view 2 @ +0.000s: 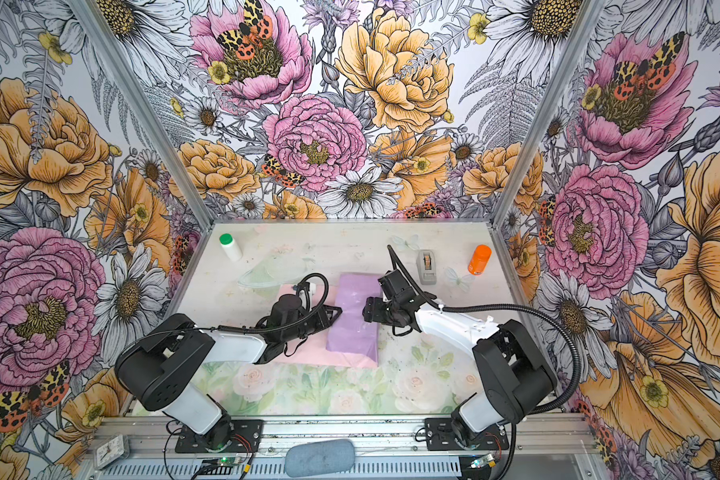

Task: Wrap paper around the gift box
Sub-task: 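Press the folded paper down with the right gripper while the left holds the box, then move the left gripper to the paper edge nearest it and grasp it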

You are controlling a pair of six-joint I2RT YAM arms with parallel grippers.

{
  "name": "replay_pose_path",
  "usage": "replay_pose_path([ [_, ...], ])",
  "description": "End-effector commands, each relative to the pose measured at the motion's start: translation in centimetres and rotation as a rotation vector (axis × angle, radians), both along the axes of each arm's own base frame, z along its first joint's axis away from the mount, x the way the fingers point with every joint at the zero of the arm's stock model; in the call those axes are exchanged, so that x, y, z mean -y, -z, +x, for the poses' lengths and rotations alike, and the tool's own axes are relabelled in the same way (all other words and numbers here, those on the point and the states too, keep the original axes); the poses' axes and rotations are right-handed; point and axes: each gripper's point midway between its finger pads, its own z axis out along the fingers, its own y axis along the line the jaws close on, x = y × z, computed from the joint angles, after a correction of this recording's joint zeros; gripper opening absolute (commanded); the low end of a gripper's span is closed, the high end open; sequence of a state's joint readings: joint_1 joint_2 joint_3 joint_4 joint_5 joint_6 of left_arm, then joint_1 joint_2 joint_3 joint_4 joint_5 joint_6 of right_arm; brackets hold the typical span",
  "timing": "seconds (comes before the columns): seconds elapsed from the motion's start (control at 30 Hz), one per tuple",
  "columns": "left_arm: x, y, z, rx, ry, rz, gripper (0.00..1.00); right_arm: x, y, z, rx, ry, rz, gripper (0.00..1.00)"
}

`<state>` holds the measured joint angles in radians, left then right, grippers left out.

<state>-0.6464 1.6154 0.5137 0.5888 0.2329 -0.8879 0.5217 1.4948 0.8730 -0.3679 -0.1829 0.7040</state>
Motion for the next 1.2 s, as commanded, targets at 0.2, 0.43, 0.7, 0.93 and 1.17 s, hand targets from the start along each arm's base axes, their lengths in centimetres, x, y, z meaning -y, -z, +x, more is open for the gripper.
replay_pose_path([
  [0.2,-1.5,3.4,-1.5,-0.088,-0.015,0.125,0.32,0.3,-2.0,-1.4,-0.025,-0.062,0.095,0.78],
  [0.43,-1.8,2.8,-1.4,-0.074,-0.023,0.139,0.32,-0.9,-0.5,-0.5,-0.039,-0.098,0.094,0.7],
  [0.7,-4.0,1.1,-1.6,-0.06,-0.089,0.197,0.59,0.7,3.1,-1.0,-0.087,-0.072,-0.005,0.58],
  [0.93,-13.0,-0.8,-4.9,-0.155,-0.36,0.39,0.78,0.5,2.6,-1.0,-0.072,-0.076,-0.001,0.58],
  [1.17,-21.5,-0.1,-9.8,-0.286,-0.628,0.378,0.7,-0.1,2.4,-1.2,-0.065,-0.089,0.002,0.57],
])
